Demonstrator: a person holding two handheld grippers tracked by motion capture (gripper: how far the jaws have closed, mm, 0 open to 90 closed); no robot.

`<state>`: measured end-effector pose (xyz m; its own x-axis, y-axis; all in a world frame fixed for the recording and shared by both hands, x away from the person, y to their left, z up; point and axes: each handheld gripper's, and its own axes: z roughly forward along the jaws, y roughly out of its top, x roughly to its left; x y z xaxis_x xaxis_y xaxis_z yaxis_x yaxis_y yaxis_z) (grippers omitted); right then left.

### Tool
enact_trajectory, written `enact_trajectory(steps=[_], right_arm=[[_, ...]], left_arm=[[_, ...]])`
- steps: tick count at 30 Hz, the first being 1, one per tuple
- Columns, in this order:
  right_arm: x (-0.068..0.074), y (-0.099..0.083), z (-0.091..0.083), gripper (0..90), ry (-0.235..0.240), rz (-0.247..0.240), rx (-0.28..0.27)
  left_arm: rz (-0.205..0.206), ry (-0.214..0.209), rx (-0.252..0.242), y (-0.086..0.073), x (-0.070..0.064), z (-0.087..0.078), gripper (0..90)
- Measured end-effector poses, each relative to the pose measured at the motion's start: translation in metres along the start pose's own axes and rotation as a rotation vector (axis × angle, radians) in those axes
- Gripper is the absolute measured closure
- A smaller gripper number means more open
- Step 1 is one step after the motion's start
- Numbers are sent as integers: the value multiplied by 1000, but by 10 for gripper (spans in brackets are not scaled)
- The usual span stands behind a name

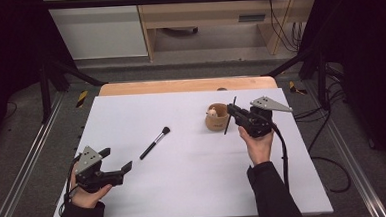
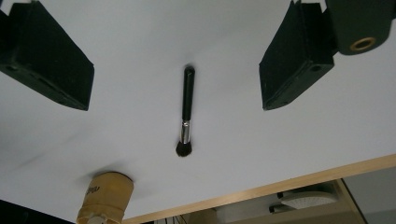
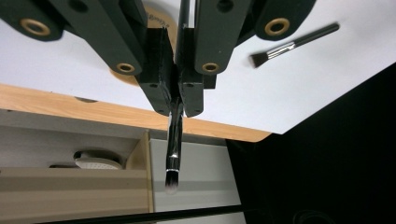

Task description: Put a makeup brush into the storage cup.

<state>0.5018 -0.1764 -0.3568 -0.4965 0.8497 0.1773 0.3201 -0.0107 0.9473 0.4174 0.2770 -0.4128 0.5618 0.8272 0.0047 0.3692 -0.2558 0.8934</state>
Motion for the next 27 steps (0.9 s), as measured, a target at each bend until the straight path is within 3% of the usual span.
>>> enact_trajectory(steps=[27], right_arm=[[-14,27,46,849,-131,-14,-44]], left_arm=[[5,-9,1,0,0,1,96]])
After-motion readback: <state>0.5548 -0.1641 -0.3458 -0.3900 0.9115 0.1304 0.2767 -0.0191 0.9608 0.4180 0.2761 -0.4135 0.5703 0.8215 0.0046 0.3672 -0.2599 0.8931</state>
